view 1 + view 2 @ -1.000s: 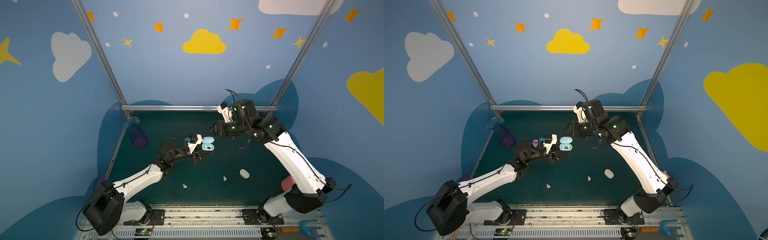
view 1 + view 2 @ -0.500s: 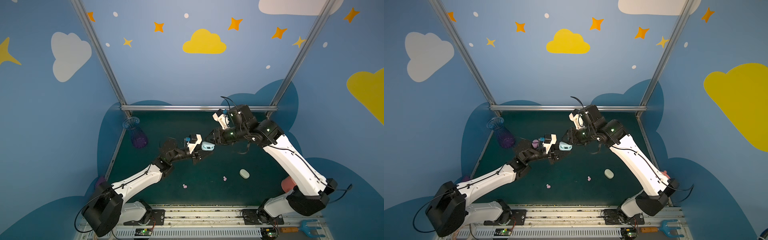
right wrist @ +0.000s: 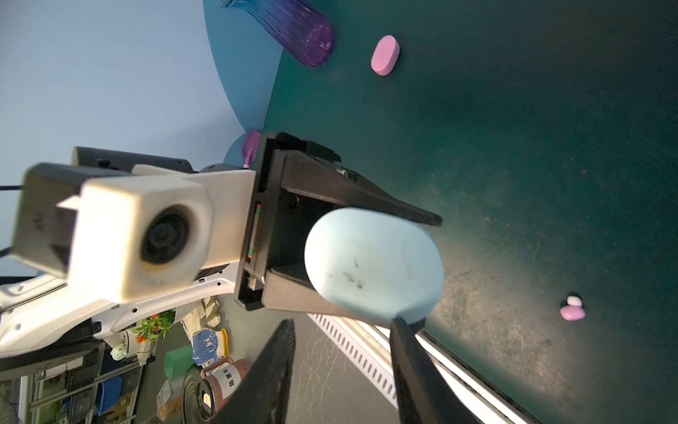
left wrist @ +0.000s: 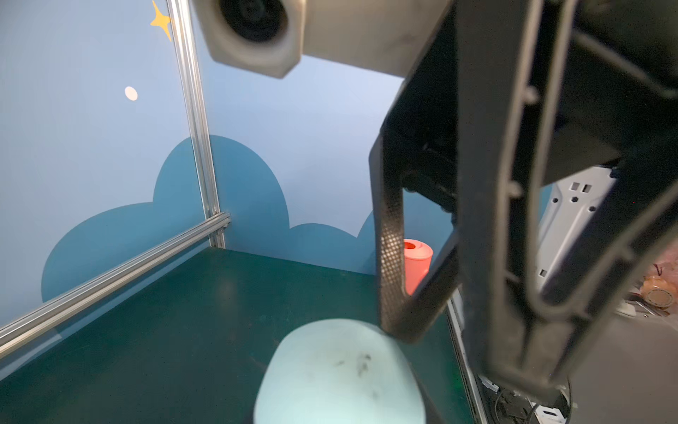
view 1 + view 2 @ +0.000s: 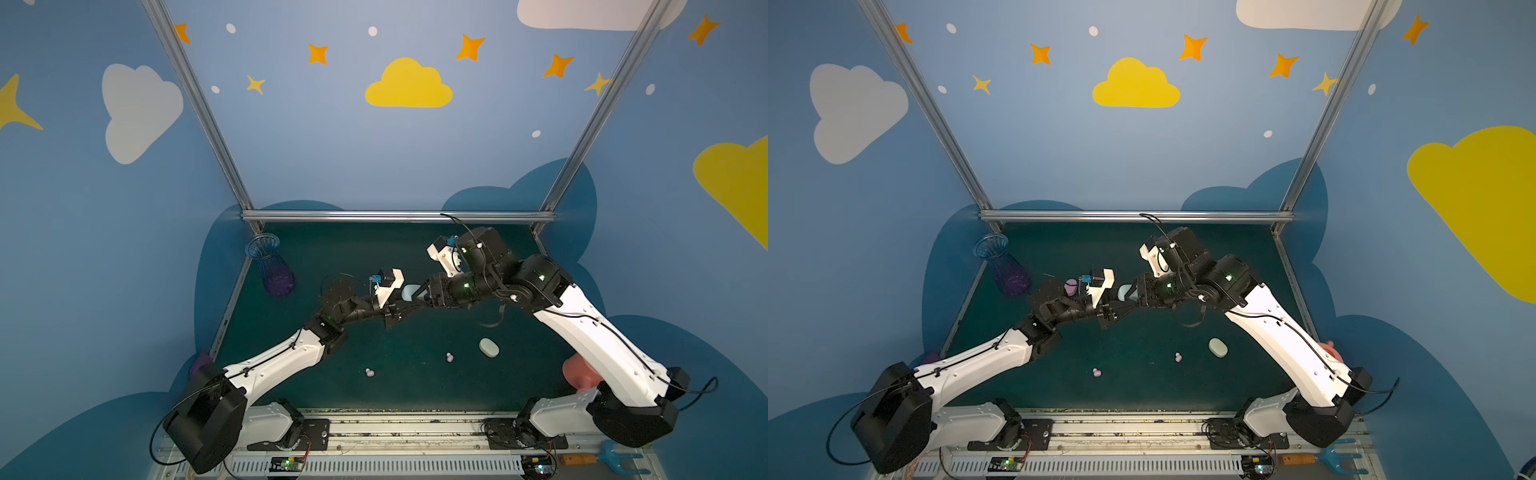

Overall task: Insert wireless bluetooth earbuds into charging case
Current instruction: Close the charging case, then place the charging case at the middle-right of the table.

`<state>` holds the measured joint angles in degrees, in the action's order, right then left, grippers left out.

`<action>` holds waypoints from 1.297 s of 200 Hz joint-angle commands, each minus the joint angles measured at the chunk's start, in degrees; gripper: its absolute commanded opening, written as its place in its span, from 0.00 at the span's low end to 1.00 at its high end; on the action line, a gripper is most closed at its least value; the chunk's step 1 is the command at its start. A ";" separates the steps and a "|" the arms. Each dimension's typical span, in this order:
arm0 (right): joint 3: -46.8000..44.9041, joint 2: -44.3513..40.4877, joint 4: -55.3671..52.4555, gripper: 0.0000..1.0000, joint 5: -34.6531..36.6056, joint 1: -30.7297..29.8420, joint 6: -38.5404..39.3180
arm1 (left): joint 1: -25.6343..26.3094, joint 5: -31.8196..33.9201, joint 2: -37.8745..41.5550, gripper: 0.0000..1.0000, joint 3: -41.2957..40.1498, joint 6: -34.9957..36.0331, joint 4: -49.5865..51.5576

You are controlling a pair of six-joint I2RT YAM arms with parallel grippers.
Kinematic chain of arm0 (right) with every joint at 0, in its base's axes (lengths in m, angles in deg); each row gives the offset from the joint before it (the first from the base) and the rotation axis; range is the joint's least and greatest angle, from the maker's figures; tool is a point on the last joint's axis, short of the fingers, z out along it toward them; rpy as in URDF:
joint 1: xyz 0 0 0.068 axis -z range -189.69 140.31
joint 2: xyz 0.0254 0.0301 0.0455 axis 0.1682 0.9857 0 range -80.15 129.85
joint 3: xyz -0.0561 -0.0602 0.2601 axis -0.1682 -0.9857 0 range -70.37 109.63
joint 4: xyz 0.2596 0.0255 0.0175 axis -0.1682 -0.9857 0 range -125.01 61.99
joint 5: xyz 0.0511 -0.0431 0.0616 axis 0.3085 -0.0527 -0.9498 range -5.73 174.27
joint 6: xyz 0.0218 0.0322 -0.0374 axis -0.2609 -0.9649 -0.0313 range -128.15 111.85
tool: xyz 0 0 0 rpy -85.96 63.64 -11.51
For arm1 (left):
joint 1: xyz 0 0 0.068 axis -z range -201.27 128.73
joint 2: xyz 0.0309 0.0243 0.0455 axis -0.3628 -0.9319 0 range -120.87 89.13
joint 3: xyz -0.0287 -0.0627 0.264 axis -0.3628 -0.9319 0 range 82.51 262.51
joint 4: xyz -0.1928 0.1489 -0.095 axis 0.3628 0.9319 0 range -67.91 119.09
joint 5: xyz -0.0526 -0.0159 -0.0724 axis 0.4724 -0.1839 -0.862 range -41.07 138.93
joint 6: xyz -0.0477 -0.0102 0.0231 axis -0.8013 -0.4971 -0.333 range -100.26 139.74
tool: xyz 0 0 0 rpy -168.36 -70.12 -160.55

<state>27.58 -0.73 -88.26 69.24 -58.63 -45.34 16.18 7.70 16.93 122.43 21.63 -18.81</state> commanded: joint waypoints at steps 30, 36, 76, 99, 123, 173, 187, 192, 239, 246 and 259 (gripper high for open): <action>1.63 -0.87 -1.79 0.69 10.84 -1.87 -0.60 | 0.14 -0.51 0.74 0.16 0.53 0.60 -2.23; 1.63 -0.65 -1.68 0.70 11.08 -1.93 -0.60 | 0.21 -0.47 0.74 0.16 0.55 0.59 -2.14; 2.73 2.33 0.99 0.72 10.33 -2.68 0.13 | 0.17 -0.69 0.66 0.16 0.67 0.49 -2.25; 4.67 4.28 0.21 0.72 10.37 -3.18 0.84 | 0.32 -0.76 1.02 0.16 0.61 0.55 -2.08; 5.31 5.11 -0.46 0.72 10.45 -3.35 0.96 | 0.36 -0.49 1.17 0.16 0.57 0.67 -2.05; 5.39 6.26 -1.44 0.61 9.71 -3.55 0.64 | 0.34 -0.53 1.16 0.15 0.49 0.65 -2.22; 5.32 6.37 -1.42 0.59 9.36 -3.52 0.63 | 0.30 -0.43 1.17 0.16 0.47 0.66 -2.16; 5.40 6.58 -1.46 0.59 9.24 -3.57 0.63 | 0.37 -0.33 1.17 0.15 0.34 0.66 -2.12; 6.19 7.64 -2.69 0.54 8.26 -3.59 0.89 | 0.37 -0.16 1.23 0.16 0.47 0.78 -1.91; 6.20 7.59 -2.68 0.53 8.25 -3.62 0.81 | 0.35 -0.08 1.16 0.17 0.52 0.78 -1.83; 6.17 7.51 -2.51 0.50 8.26 -3.54 0.72 | 0.37 0.10 1.12 0.17 0.60 0.91 -1.61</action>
<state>32.71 6.02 -89.57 78.44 -61.91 -45.07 16.29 7.68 16.93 122.43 21.65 -18.55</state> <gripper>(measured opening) 0.585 0.394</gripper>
